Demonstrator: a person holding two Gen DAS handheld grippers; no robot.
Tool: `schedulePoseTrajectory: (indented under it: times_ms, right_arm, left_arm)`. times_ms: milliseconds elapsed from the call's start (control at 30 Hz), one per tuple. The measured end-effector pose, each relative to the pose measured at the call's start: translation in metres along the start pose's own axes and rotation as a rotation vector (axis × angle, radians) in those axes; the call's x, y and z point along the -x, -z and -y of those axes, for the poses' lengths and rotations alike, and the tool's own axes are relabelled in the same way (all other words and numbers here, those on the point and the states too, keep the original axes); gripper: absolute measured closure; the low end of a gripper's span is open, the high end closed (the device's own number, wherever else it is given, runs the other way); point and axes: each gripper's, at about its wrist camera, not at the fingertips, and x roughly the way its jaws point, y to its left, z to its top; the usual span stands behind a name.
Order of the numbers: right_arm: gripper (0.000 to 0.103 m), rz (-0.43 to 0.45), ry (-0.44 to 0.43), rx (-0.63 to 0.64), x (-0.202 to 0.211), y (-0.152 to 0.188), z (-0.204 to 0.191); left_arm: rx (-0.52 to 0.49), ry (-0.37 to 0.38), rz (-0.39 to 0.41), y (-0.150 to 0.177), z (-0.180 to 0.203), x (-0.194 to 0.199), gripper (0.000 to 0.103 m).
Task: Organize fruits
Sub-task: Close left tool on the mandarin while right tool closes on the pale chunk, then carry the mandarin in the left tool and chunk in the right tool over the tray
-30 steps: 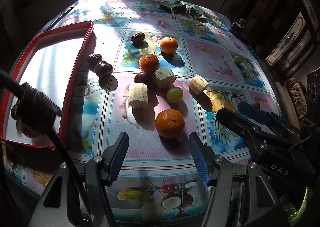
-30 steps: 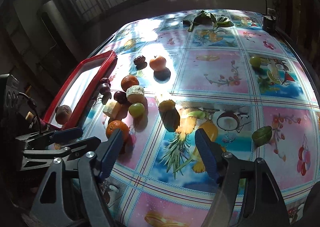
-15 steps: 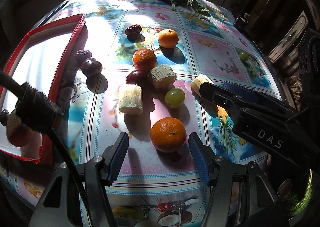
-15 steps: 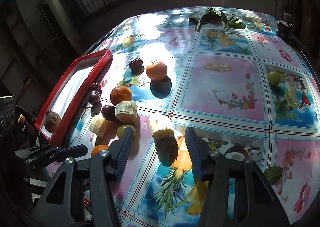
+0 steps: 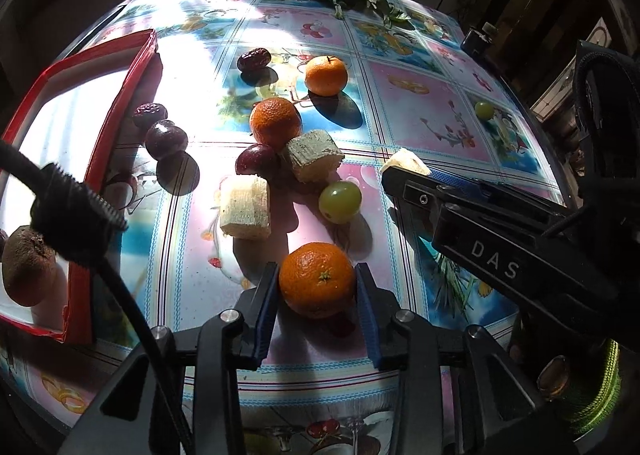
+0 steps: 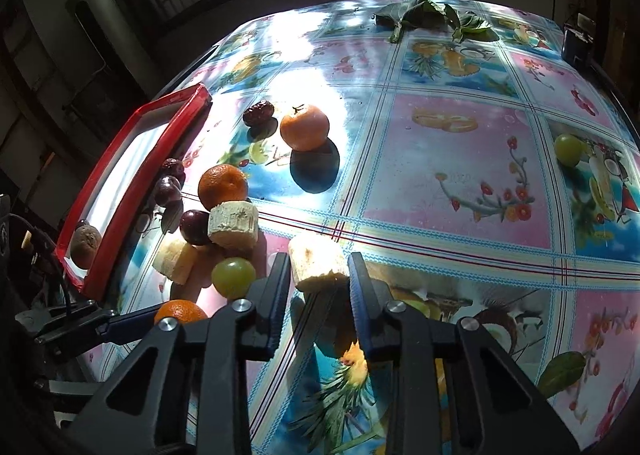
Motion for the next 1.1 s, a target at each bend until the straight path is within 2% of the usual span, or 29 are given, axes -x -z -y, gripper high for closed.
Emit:
schedulePoseTrajectory:
  times_ms: [200,400,633,1100]
  right_arm:
    - [0.072,0.035,-0.016,-0.022,0.022,0.005,-0.002]
    - [0.072,0.072,-0.040,-0.022,0.043,0.006,-0.017]
    - [0.072,0.068,-0.073,0.018,0.043,0.004,-0.048]
    - [0.072,0.044,-0.108,0.100,0.033,-0.001,-0.100]
  left_arm:
    - [0.023,-0.028,0.040,0.004,-0.012,0.019,0.067]
    - [0.052,-0.189,0.108,0.008,-0.031,0.044,0.067]
    - [0.109,-0.283,0.151,0.011,-0.065,0.061,0.067]
    - [0.167,-0.309,0.194,0.013,-0.099,0.076,0.067]
